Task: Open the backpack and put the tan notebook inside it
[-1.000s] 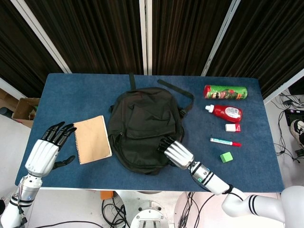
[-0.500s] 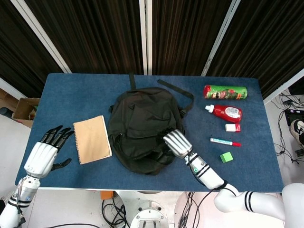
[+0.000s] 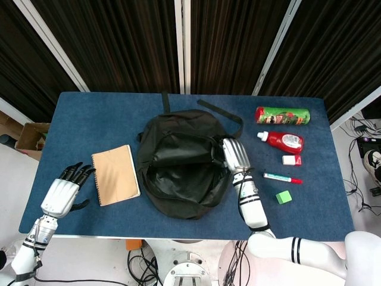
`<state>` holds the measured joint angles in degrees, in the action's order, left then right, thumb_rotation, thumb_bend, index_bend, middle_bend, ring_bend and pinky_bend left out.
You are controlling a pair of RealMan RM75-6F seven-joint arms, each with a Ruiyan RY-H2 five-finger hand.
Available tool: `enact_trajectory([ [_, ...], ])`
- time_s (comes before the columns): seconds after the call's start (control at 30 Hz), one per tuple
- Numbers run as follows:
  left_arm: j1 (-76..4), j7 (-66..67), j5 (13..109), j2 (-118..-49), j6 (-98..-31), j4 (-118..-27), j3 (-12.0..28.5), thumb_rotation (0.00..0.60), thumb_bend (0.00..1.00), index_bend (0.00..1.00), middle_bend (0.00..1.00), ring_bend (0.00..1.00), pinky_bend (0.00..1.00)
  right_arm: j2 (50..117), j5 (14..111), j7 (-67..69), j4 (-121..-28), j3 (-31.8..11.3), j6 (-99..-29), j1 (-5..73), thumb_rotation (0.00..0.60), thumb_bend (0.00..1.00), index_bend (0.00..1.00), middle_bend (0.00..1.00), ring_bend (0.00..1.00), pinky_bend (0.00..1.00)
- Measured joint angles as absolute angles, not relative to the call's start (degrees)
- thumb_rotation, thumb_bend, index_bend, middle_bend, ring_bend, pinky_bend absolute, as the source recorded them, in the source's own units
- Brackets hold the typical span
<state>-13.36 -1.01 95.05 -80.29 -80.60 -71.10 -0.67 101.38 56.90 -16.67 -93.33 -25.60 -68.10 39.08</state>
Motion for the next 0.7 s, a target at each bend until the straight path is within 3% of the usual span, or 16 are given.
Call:
enact_trajectory([
  [0.37, -17.5, -0.6, 94.5, -87.4, -76.5, -57.8, 0.1, 0.600, 0.13, 0.17, 0.15, 0.10, 0.18, 102.6, 54.3, -17.0, -92.8, -26.1, -69.1, 40.5, 0.600, 0.61, 0.67, 0.53, 0.41, 0.34],
  [0.7, -19.2, -3.0, 93.7, -89.7, -73.3, -51.8, -1.1, 0.600, 0.08, 0.16, 0.15, 0.10, 0.18, 103.5, 54.0, -16.2, -91.4, -25.4, -69.3, 41.2, 0.600, 0.61, 0.67, 0.53, 0.41, 0.31],
])
